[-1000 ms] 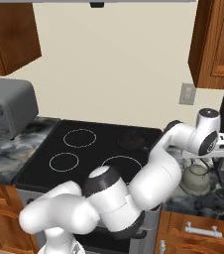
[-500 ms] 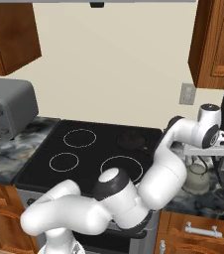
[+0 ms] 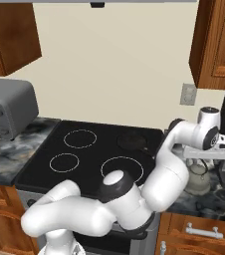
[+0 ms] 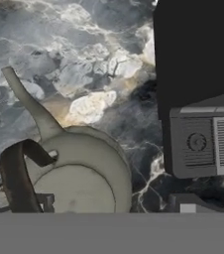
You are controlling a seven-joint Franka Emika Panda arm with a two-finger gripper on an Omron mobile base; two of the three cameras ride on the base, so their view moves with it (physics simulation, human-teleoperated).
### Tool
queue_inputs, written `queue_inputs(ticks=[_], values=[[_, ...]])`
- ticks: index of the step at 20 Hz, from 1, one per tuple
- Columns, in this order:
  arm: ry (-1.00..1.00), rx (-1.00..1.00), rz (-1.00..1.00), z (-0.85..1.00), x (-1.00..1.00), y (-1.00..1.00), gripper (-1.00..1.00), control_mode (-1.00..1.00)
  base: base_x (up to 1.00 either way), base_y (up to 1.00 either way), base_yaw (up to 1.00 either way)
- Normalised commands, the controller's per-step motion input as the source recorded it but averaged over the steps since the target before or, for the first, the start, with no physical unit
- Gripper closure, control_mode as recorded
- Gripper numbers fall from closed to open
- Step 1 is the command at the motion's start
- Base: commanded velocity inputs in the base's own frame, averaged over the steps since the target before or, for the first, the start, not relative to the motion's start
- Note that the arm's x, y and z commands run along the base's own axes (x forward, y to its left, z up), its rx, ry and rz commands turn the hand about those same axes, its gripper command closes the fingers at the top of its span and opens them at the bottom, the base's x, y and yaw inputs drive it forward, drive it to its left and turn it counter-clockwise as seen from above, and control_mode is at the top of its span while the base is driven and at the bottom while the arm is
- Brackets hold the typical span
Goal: Pick the kettle from the counter and place it on a stove burner. Then turn the burner on.
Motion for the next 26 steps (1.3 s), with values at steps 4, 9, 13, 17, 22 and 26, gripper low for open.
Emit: queue_inputs(ticks=[4,9,13,17,22,26], values=[[0.00,0.06,0.00,-0.01,0.00,0.00,1.00,-1.00,0.00,0.00,0.00],[-0.04,0.00,0.00,0.01,-0.04,0.00,1.00,-1.00,0.00,0.00,0.00],[-0.22,0.02,0.00,0.22,-0.19,0.05,1.00,-1.00,0.00,0.00,0.00],[-0.32,0.02,0.00,0.42,-0.36,0.25,1.00,-1.00,0.00,0.00,0.00],[-0.33,0.00,0.00,0.48,-0.49,0.80,1.00,-1.00,0.00,0.00,0.00],[-0.28,0.00,0.00,0.25,-0.45,1.00,1.00,-1.00,0.00,0.00,0.00]])
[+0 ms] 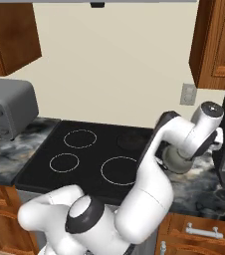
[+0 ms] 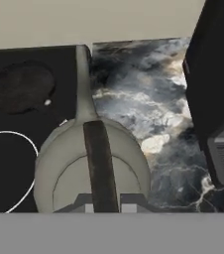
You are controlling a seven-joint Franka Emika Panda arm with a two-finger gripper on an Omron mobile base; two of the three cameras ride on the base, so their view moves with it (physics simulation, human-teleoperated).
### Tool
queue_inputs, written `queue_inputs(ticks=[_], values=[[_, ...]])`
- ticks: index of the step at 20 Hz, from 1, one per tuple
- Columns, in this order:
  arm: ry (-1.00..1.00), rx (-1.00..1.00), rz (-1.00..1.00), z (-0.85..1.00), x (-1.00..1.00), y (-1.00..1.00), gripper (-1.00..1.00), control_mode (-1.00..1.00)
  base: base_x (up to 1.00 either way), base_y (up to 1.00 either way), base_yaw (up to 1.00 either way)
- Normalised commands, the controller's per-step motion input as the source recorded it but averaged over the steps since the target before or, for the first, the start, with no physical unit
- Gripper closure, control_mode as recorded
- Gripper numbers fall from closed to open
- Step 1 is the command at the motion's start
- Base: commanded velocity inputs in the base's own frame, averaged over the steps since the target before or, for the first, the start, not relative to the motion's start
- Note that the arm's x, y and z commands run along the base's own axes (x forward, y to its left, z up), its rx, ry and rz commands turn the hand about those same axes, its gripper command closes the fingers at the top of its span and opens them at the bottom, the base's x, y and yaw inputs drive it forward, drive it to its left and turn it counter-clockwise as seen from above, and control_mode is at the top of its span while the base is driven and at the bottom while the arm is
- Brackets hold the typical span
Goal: Pick the kettle from the counter and place it on a stove burner. Then turn the burner on.
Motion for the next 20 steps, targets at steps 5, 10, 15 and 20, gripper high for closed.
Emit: queue_inputs(ticks=[5,10,15,20], values=[[-0.28,0.00,0.00,0.21,-0.31,1.00,1.00,-1.00,0.00,0.00,0.00],[-0.24,0.00,0.00,0.26,-0.08,1.00,1.00,-1.00,0.00,0.00,0.00],[-0.12,0.00,0.00,0.66,0.00,1.00,1.00,-1.00,0.00,0.00,0.00],[0.07,0.00,0.00,0.85,0.14,0.98,1.00,-1.00,0.00,0.00,0.00]])
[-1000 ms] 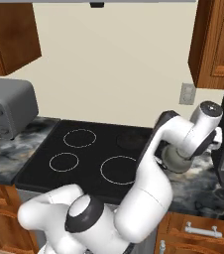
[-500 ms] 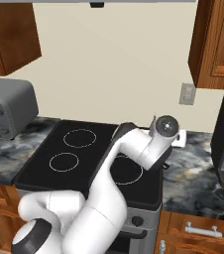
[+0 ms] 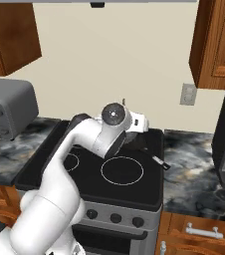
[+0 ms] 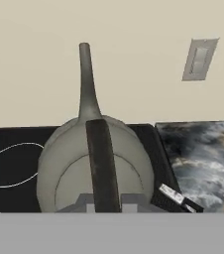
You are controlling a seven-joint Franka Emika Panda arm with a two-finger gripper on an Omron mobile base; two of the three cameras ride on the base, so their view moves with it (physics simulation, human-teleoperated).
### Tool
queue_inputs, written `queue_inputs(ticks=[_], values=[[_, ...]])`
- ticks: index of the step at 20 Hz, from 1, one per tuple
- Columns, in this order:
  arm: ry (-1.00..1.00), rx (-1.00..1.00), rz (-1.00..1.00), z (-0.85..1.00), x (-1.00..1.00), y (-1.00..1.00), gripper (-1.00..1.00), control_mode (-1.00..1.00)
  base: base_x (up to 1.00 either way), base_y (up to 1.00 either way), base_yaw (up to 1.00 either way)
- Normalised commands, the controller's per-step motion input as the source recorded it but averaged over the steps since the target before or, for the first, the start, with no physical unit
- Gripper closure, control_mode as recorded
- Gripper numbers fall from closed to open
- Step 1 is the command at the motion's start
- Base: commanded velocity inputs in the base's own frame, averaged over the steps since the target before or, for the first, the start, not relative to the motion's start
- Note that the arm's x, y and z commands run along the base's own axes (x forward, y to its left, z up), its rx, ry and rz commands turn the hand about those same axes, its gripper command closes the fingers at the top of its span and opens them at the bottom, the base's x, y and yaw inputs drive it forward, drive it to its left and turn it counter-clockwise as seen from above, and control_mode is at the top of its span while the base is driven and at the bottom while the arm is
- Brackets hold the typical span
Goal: Pick the kettle from the counter and place it on a stove burner. Then turn the burner on.
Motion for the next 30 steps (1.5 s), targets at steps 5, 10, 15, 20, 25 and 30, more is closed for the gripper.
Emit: queue_inputs(ticks=[5,10,15,20,25,30], values=[[0.33,-0.05,0.00,0.67,0.19,0.62,1.00,-1.00,0.00,0.00,0.00],[0.25,0.00,0.00,0.16,0.11,0.03,1.00,-1.00,0.00,0.00,0.00],[0.01,0.00,0.00,0.00,0.00,0.00,1.00,-1.00,0.00,0.00,0.00],[0.01,0.00,0.00,0.00,0.00,0.03,1.00,-1.00,0.00,0.00,0.00],[0.11,0.00,0.00,-0.10,0.01,0.43,1.00,-1.00,0.00,0.00,0.00],[0.22,0.00,0.00,-0.17,0.13,0.94,1.00,-1.00,0.00,0.00,0.00]])
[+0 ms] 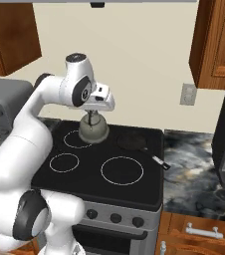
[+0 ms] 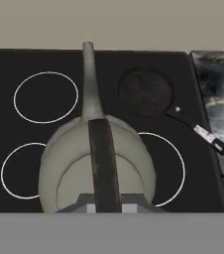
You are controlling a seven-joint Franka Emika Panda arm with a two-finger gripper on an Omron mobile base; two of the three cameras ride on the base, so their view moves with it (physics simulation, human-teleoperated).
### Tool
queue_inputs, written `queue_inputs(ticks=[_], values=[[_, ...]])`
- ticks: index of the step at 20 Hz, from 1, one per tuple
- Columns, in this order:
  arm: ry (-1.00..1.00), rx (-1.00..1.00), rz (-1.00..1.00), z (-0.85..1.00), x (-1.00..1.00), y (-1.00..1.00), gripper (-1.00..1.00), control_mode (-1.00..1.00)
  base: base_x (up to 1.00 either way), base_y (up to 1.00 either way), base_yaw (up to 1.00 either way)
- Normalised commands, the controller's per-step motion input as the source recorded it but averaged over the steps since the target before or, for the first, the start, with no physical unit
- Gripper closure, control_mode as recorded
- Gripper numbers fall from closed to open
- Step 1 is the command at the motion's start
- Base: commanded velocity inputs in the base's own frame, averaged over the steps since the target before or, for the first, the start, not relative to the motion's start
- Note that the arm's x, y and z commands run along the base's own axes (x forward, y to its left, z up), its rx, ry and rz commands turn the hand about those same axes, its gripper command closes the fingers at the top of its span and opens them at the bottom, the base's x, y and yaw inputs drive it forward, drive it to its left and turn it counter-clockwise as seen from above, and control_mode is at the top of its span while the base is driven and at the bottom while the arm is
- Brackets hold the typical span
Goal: Pick the kettle from the counter and place it on a stove burner. Then turn the burner on.
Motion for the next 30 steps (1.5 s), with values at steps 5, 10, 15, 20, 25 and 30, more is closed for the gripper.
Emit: queue_inputs(ticks=[5,10,15,20,25,30], values=[[0.26,0.00,0.00,-0.18,0.24,1.00,1.00,-1.00,0.00,0.00,0.00],[0.20,0.01,0.00,-0.24,0.09,0.87,1.00,-1.00,0.00,0.00,0.00],[0.16,0.03,0.00,-0.19,0.02,0.57,1.00,-1.00,0.00,0.00,0.00],[0.09,0.04,0.00,-0.14,0.00,0.24,1.00,-1.00,0.00,0.00,0.00],[0.02,0.00,0.00,-0.20,0.00,0.05,1.00,-1.00,0.00,0.00,0.00],[0.00,0.00,0.00,-0.44,0.07,0.12,1.00,-1.00,0.00,0.00,0.00]])
